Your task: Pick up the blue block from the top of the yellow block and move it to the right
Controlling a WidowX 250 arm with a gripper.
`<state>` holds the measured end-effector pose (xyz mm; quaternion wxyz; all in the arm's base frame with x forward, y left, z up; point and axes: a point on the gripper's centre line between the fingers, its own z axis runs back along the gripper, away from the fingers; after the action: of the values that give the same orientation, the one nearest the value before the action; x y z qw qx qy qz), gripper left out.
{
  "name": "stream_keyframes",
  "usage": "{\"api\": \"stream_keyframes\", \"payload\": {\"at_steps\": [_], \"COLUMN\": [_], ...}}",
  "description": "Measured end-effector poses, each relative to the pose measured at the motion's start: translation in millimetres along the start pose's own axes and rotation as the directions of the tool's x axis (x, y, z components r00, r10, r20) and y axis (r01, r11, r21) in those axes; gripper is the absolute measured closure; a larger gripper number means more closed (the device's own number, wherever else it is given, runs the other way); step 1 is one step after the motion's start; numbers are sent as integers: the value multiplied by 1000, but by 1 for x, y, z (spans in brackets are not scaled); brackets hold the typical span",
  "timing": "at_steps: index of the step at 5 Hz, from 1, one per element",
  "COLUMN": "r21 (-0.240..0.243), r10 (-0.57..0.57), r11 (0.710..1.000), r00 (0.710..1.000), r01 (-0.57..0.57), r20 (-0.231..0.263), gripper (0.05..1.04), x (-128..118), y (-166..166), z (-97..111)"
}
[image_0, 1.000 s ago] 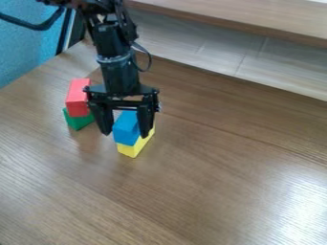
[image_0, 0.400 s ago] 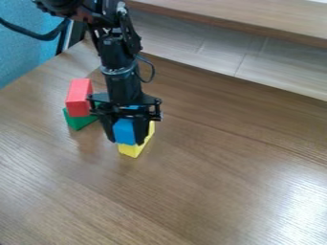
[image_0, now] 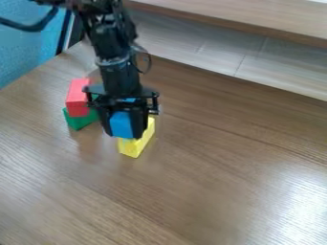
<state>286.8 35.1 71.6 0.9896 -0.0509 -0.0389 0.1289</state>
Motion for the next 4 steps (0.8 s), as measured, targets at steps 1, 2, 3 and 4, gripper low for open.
{"api": "stream_keyframes", "payload": {"at_steps": [1,2,3,4], "r21": [-4,-16,-21,-23], "r10": [-84,-183,-261,-305], "r11": [996,983,965,952], "r00": [996,983,962,946], "r01": [84,183,261,305], "r20": [-2,-22,-78,-110], "gripper": [485,485,485,485], "x": [-9,-16,-25,-30], "y": [-20,-39,-54,-65], "z": [3,-2,-22,-39]}}
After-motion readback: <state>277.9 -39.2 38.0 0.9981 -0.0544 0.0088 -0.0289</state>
